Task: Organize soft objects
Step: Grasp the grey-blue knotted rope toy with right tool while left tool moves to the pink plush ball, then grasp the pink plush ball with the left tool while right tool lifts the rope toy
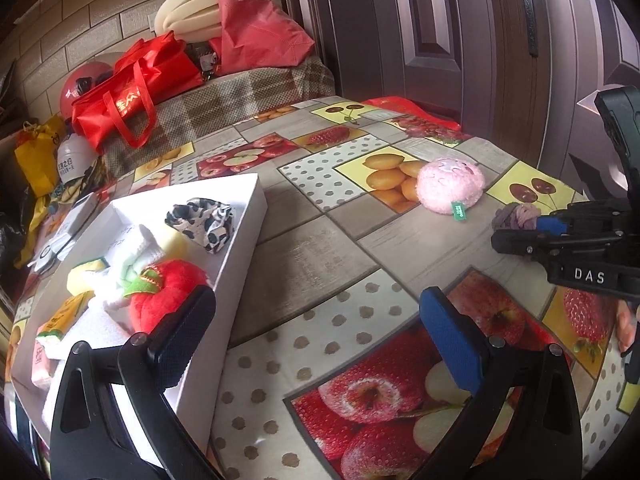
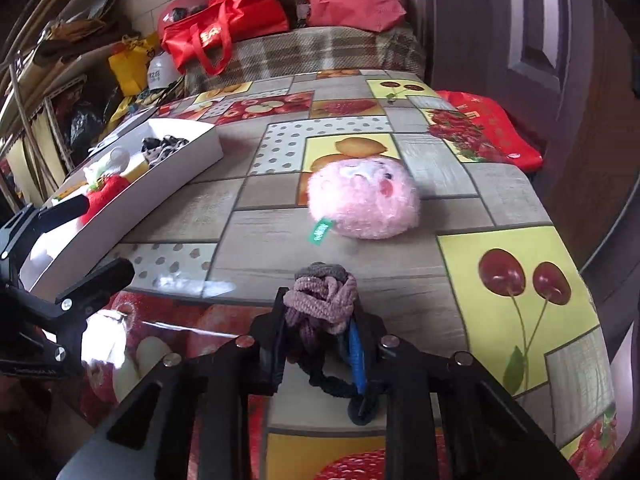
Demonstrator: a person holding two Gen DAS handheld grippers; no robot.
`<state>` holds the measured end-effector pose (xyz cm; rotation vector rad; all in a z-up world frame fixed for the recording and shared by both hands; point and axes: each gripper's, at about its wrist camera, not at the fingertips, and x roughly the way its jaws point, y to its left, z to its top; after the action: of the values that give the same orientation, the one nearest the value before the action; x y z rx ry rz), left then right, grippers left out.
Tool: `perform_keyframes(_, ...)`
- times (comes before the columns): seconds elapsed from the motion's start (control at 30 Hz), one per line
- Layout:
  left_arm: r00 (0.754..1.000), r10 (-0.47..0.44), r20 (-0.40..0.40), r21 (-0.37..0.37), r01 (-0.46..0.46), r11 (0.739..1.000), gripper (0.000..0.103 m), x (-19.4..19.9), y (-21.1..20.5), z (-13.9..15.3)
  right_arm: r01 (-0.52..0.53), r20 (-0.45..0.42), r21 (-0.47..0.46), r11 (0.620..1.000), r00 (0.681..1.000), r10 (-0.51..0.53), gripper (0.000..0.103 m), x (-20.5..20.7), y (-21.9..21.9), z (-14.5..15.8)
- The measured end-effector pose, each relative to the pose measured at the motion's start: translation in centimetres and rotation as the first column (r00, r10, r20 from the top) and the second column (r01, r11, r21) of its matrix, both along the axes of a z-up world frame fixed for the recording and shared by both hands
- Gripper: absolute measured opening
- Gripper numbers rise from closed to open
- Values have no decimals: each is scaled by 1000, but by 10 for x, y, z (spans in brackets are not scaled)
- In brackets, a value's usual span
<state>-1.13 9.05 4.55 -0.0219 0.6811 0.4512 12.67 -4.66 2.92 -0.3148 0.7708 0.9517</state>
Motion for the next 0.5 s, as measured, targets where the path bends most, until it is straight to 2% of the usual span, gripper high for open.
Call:
perform_keyframes(0.1, 998, -70, -3, -61, 69, 996, 103, 29, -4, -2, 141, -96, 65, 988, 986, -134, 25, 41, -31, -1)
perform_keyframes(0.17, 993, -114, 0, -69, 114, 991, 102, 52, -9, -1, 202, -171, 125, 971, 969, -179, 25, 60, -50, -2)
perform_keyframes(0.23, 989, -150, -5, -67, 149, 986, 102, 75, -13, 0, 225, -246, 176, 958, 953, -179, 25, 68, -61, -7)
perform_keyframes(0.37, 980, -200, -18, -71, 198, 978, 102, 110, -20, 1, 239, -294, 207, 949, 940, -172, 26, 72, -67, -9)
perform_keyframes(0.5, 970, -232, -69, -92, 225, 970, 102, 137, -25, -3, 246, -339, 237, 940, 928, -157, 26, 77, -70, -12)
